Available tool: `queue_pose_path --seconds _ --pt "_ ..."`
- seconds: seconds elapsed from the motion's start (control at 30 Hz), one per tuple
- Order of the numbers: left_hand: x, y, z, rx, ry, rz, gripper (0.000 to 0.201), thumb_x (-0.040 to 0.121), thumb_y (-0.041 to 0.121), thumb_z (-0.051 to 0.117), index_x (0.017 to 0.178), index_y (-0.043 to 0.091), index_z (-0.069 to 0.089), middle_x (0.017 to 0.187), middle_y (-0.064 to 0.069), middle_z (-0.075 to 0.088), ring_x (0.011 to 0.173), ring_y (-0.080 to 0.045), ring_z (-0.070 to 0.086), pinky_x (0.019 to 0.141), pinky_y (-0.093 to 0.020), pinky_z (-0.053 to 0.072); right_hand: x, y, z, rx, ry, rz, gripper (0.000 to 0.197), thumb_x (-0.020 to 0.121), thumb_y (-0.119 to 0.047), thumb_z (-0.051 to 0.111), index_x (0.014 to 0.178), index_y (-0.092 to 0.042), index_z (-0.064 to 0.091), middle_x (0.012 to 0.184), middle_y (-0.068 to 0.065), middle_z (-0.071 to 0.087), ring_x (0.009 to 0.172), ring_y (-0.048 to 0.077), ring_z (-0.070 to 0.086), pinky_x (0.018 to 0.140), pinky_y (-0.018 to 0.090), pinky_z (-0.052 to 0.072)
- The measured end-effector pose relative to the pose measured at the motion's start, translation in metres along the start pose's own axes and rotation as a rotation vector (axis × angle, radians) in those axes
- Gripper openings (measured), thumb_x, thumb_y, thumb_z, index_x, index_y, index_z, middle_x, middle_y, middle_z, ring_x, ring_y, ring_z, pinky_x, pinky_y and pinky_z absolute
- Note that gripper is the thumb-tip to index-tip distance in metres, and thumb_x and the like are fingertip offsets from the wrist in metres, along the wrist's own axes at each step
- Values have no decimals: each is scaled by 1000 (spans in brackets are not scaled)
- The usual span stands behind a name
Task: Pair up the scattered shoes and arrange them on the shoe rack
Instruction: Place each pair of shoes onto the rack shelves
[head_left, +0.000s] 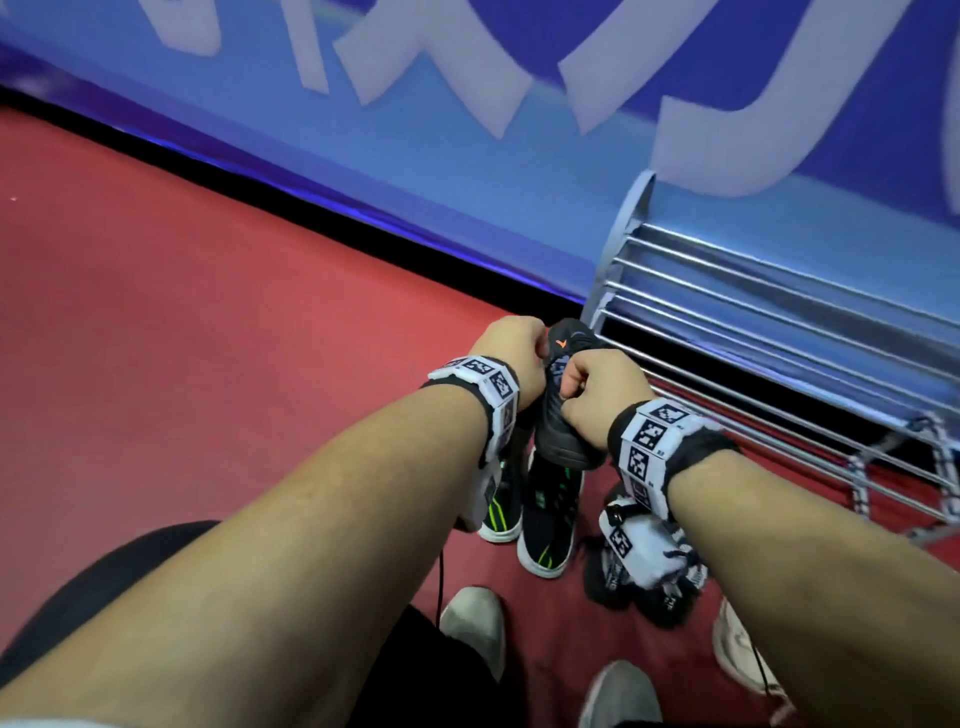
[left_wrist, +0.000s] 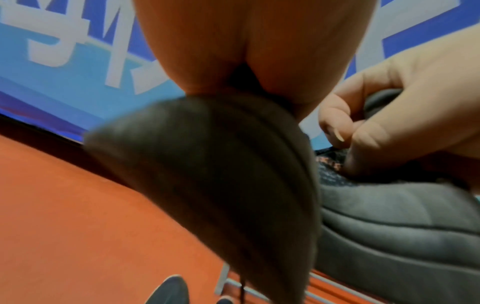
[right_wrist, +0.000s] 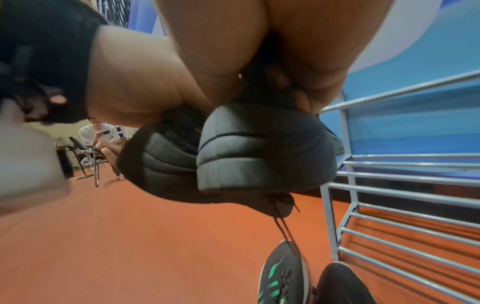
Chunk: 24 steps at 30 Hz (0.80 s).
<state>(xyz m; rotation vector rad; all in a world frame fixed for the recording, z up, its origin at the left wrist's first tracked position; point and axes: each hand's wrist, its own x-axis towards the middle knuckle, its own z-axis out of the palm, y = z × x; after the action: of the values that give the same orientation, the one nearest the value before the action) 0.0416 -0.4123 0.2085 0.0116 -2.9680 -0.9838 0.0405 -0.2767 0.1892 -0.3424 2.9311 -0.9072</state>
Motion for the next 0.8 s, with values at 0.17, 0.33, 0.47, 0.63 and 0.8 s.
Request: queue_pose_path --seconds 0.17,0.33,0.47,0.63,0.8 --pt "-3 68 2 14 44 118 18 74 2 52 81 16 61 85 2 59 78 -21 55 64 -26 41 -25 18 -61 19 75 16 23 67 5 57 64 -17 60 63 -9 55 62 13 50 53 21 38" --pt "-7 116 -8 38 100 218 14 74 6 50 76 16 59 81 -1 60 81 -26 58 70 -33 50 -43 33 -104 70 188 31 21 67 5 56 65 -16 61 63 -7 56 62 16 51 54 22 37" --pt "-8 148 -15 54 165 288 13 78 9 53 83 16 62 84 3 52 80 -22 51 67 -28 39 -50 43 -130 88 257 48 21 67 5 57 66 -15 61 64 -6 57 61 15 51 52 21 38" --pt "-4 186 -15 79 211 392 13 81 7 54 87 13 63 91 2 49 80 -20 46 68 -27 35 -46 56 -154 123 332 59 26 66 5 58 61 -20 56 62 -7 55 58 14 49 50 21 35" --pt "15 201 -4 139 225 430 11 85 7 53 90 10 62 92 -1 46 78 -23 45 66 -30 34 -34 74 -164 156 404 86 27 67 6 57 60 -20 54 62 -7 54 57 13 48 50 21 34"
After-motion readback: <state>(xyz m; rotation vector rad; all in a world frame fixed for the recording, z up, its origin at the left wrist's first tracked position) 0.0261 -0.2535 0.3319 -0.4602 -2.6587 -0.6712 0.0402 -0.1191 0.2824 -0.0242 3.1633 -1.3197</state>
